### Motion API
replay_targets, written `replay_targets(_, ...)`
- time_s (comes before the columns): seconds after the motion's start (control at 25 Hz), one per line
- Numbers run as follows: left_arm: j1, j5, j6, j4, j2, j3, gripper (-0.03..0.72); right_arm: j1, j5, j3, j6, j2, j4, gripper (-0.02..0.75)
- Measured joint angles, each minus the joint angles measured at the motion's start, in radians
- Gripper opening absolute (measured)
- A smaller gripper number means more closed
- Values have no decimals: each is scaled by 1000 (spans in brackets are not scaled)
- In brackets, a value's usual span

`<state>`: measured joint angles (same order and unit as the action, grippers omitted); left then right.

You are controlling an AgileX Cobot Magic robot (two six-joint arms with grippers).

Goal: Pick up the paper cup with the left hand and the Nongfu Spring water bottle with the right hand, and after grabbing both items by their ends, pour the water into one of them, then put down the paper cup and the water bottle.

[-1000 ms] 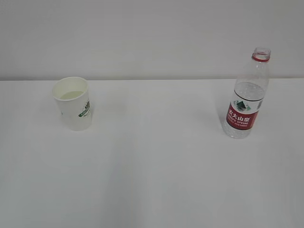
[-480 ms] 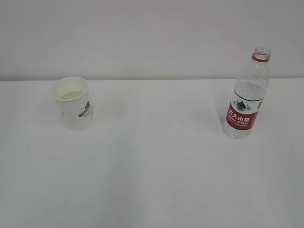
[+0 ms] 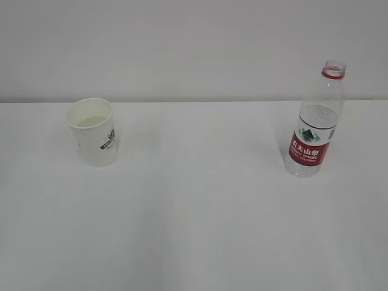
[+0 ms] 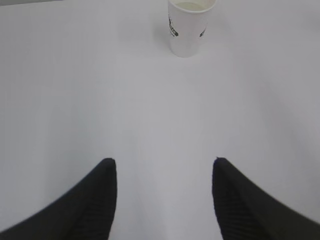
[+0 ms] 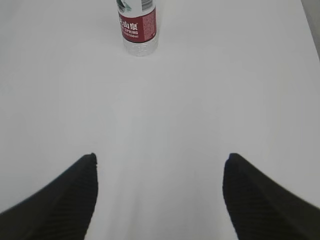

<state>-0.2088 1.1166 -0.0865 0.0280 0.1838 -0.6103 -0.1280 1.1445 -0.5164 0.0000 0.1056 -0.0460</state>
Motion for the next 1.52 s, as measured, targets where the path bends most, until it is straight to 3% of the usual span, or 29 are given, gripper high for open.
replay_targets(0.56,0,10,0,-21,0,71,444,0,-10,4,0,0,0,587)
replay_targets(1.52,0,-16,0,-28,0,84,442,0,-10,8,0,0,0,587)
